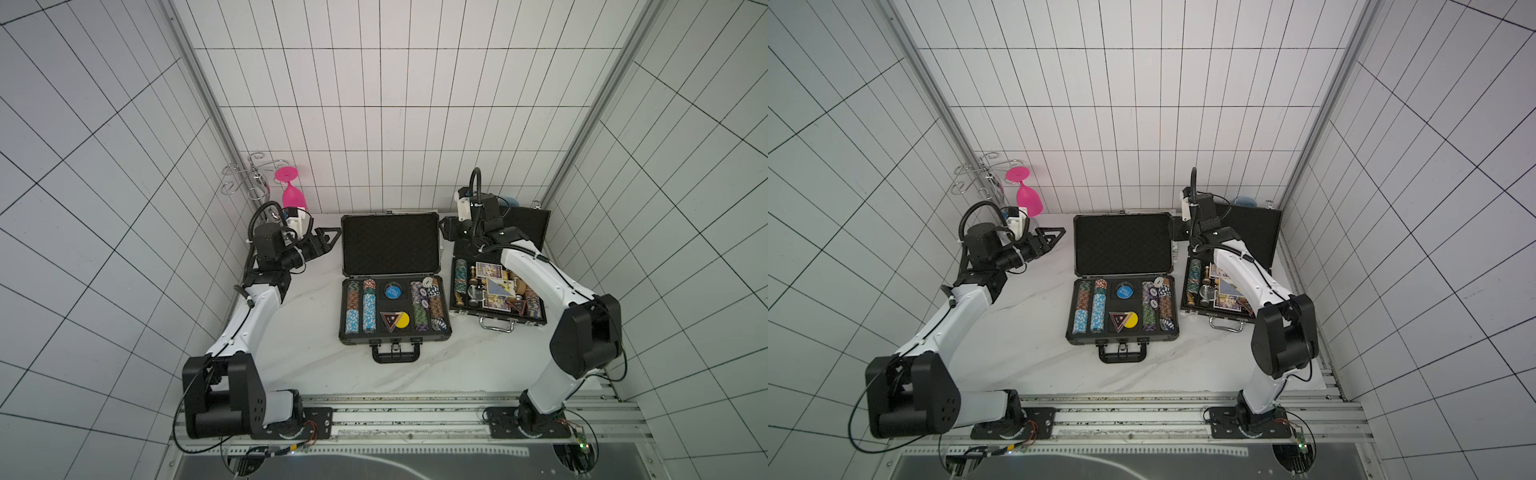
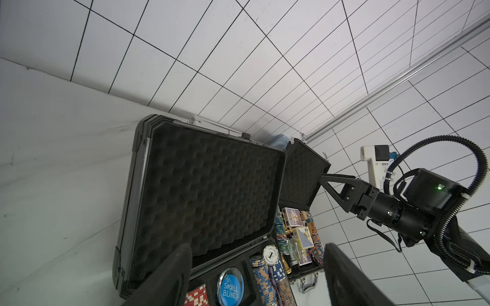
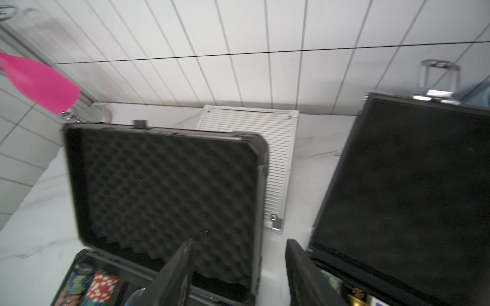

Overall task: Close the poker set cases
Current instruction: Close the lid of the poker set case.

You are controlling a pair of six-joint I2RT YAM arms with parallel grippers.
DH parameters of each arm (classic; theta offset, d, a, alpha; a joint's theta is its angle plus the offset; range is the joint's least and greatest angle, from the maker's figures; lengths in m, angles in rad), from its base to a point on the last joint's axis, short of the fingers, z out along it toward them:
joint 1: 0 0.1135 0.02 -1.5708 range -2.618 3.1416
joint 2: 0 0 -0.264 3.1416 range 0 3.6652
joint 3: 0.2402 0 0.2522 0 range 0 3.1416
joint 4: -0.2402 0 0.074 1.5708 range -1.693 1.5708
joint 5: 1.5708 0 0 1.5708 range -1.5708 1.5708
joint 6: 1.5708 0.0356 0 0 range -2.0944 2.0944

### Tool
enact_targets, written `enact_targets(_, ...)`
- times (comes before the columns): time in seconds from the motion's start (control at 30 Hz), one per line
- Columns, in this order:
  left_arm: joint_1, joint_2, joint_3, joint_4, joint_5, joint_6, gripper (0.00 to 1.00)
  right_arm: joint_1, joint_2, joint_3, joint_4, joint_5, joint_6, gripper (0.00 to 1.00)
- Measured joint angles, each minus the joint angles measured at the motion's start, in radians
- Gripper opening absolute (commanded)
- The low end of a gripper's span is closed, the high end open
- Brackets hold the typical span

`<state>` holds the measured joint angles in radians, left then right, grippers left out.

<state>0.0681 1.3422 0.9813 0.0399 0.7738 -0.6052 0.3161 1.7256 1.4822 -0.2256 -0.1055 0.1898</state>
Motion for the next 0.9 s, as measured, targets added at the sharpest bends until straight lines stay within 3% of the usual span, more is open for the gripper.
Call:
enact_targets(0.4,-0.014,0.018,0.034,-0.01,-0.024,0.013,0.78,-0.008,0.125,-0.024,0.091,-0.034,-0.014,0.53)
enact_targets(0.67,-0.015,0.028,0.044,-0.029,-0.026,0.019,0.77,-0.005,0.161,-0.027,0.143,-0.043,0.001,0.38)
enact_targets(0.9,-0.016,0.028,0.079,-0.04,-0.026,0.024,0.77,0.001,0.215,-0.027,0.16,-0.042,0.012,0.32)
